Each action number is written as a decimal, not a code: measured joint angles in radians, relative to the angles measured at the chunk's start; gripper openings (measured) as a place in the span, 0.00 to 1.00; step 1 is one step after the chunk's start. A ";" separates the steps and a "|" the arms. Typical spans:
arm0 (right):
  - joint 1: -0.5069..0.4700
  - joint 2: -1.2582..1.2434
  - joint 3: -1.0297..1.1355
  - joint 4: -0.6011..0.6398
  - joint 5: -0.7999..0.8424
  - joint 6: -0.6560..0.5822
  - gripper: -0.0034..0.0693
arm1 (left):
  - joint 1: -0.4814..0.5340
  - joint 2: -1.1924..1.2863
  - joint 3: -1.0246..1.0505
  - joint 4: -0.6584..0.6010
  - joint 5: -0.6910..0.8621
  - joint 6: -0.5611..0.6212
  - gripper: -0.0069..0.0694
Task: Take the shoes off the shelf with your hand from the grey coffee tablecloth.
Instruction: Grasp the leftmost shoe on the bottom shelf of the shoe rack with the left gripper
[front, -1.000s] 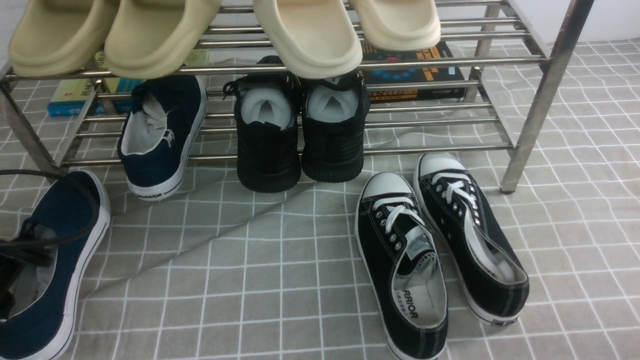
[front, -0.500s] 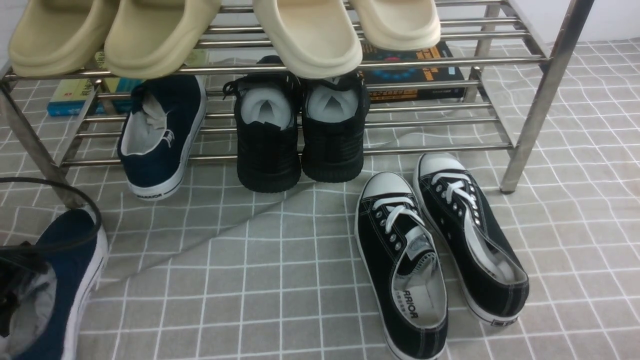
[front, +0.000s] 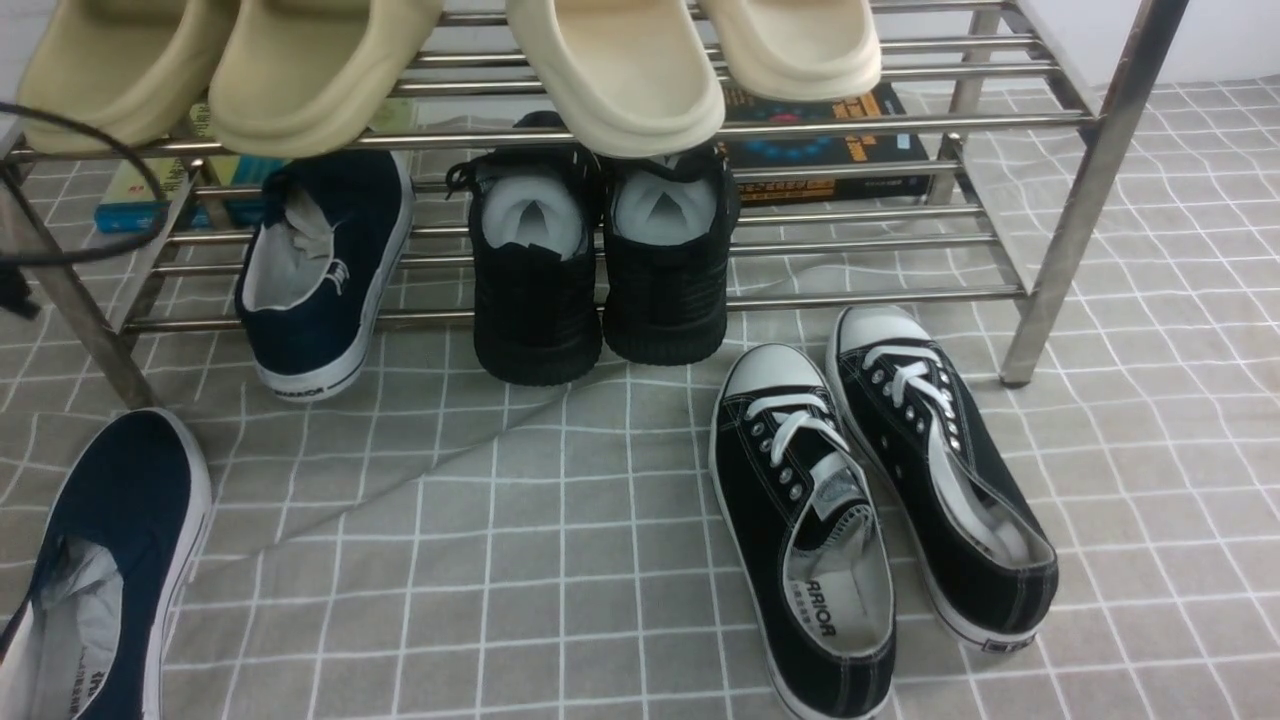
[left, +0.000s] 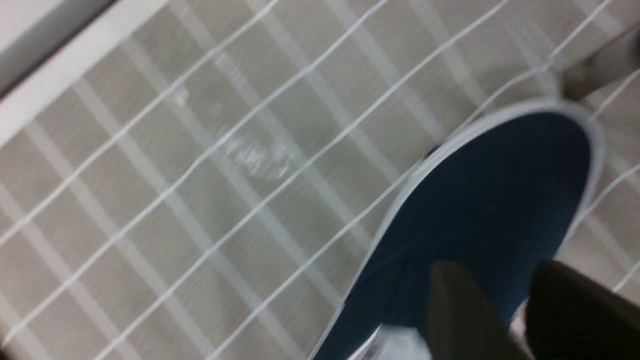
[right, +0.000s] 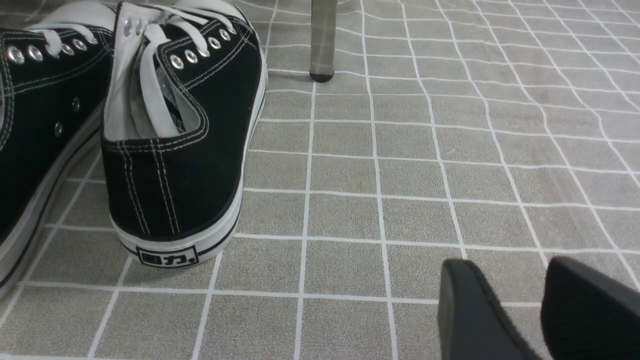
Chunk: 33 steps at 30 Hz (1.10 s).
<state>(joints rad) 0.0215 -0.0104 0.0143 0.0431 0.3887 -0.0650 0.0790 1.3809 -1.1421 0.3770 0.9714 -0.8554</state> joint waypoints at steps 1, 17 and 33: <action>0.000 0.000 0.000 0.000 0.000 0.000 0.38 | 0.000 0.024 -0.015 0.000 -0.022 0.009 0.21; 0.000 0.000 0.000 0.000 0.000 0.000 0.38 | 0.000 0.292 -0.090 0.053 -0.336 -0.002 0.09; 0.000 0.000 0.000 0.000 0.000 0.000 0.38 | -0.002 0.284 -0.090 0.110 -0.416 -0.071 0.10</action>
<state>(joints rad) 0.0215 -0.0104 0.0143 0.0431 0.3887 -0.0650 0.0774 1.6645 -1.2323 0.4867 0.5551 -0.9263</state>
